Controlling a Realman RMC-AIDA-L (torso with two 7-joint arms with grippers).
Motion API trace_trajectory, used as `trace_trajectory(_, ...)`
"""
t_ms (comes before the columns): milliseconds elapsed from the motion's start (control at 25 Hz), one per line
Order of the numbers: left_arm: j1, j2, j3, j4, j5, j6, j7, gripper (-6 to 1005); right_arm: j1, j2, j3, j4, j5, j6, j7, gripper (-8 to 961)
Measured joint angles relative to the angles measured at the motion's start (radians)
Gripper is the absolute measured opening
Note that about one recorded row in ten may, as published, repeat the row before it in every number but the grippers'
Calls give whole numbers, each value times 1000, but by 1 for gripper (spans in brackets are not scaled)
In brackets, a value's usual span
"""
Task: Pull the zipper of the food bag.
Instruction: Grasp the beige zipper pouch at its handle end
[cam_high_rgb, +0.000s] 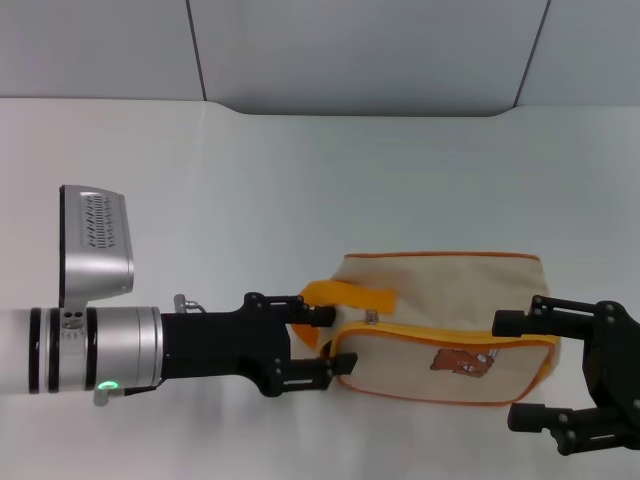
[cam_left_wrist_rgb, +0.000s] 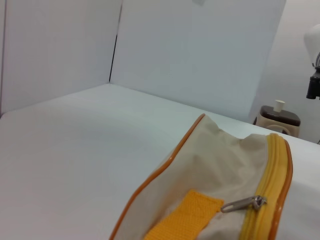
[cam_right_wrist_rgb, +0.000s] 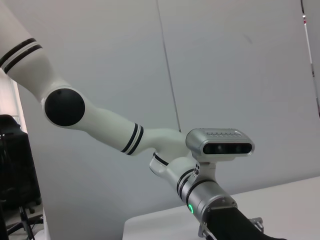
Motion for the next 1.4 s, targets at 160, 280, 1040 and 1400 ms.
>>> trace_trajectory(160, -8, 0, 4, -35, -56, -26, 20, 671, 0, 0, 0, 0, 0, 0, 0, 835)
trace_trajectory(280, -9, -1, 5, -54, -87, -42, 44, 503, 0, 0, 10, 0, 1, 1, 0, 836)
trace_trajectory(1040, -17, 11, -3, -68, -150, 16, 70, 113, -6, 28, 221, 0, 1, 21, -35, 778)
trace_trajectory(1400, 38, 44, -29, 73, -142, 150, 10, 96, 41, 83, 303, 70, 8, 105, -313, 747)
